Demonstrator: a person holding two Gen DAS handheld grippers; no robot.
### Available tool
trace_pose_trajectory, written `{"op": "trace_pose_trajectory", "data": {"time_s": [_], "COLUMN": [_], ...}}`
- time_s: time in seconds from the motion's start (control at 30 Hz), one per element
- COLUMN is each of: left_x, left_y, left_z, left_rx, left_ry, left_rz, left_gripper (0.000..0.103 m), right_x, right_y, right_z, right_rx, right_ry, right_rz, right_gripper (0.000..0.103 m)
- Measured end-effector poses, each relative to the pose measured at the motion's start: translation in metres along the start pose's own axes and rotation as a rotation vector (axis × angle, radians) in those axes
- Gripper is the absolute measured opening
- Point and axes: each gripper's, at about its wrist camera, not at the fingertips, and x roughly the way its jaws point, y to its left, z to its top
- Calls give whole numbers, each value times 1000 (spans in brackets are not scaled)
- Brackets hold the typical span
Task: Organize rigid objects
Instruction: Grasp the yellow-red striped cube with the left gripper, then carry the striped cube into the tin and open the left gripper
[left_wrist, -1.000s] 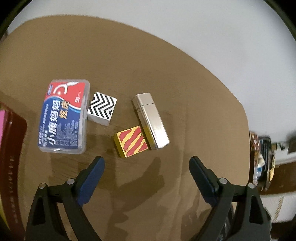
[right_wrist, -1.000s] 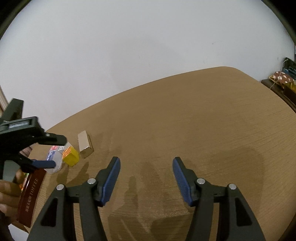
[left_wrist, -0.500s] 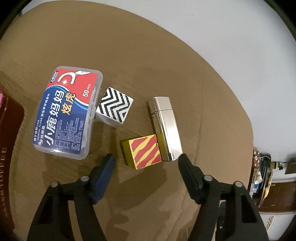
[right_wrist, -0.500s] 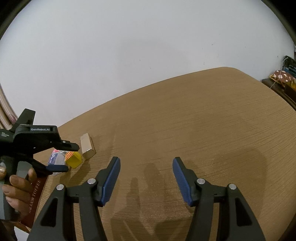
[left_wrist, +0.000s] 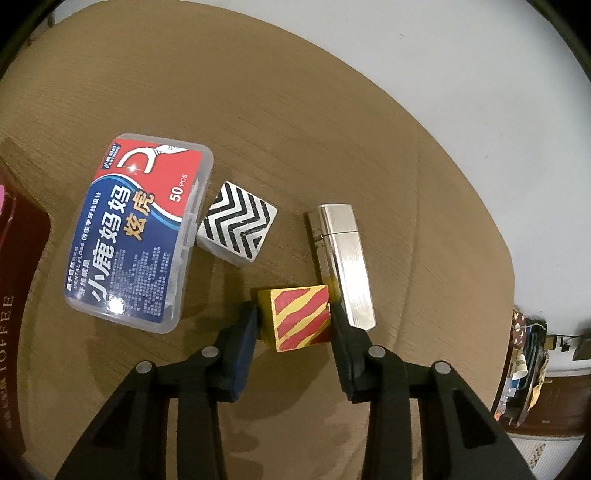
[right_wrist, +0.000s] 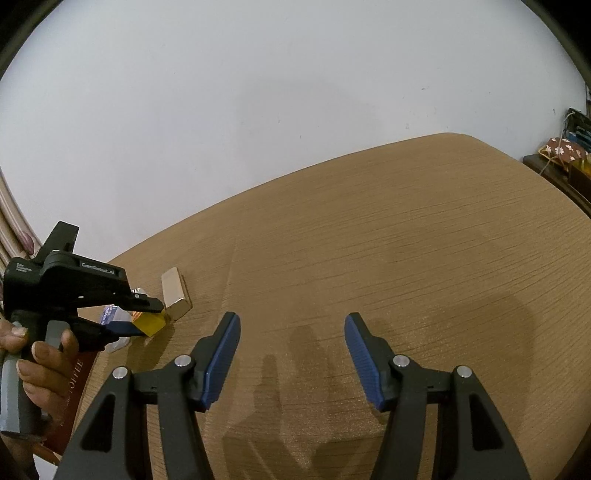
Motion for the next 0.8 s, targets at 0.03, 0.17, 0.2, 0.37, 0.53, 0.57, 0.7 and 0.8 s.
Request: {"op": "trace_pose_trajectory", "data": {"time_s": [0.03,0.17,0.2,0.37,0.53,0.57,0.7,0.8], "left_x": [1,-4,-6,-13,-27,-31,-58,-97], "left_y": [-5,-13,-14,-11,-13,-12,3,28], "left_z": [-1,-17,-22,-59,-116,-131,-166,-162], "left_rx": [1,41,49,87,187,217,293,281], "left_ry": [-5,-22,-18,35,101,122,167,135], "left_rz": [4,29,34,13,6,7,10,15], "left_gripper": [34,30,30,30,30,30,30,30], "right_x": [0,2,2,4,7,7,11,14], "right_y": [0,-1,-1,0,0,0,-1,0], "right_z": [0,1,1,1,1,1,1,1], "right_rx": [1,7,10,18,22,23,29,30], "right_ry": [0,-1,-2,-2,3,5,15,24], "right_rz": [1,1,1,-5,-8,-8,-15,-24], "right_gripper": [60,60,60,60,60,60,60,60]}}
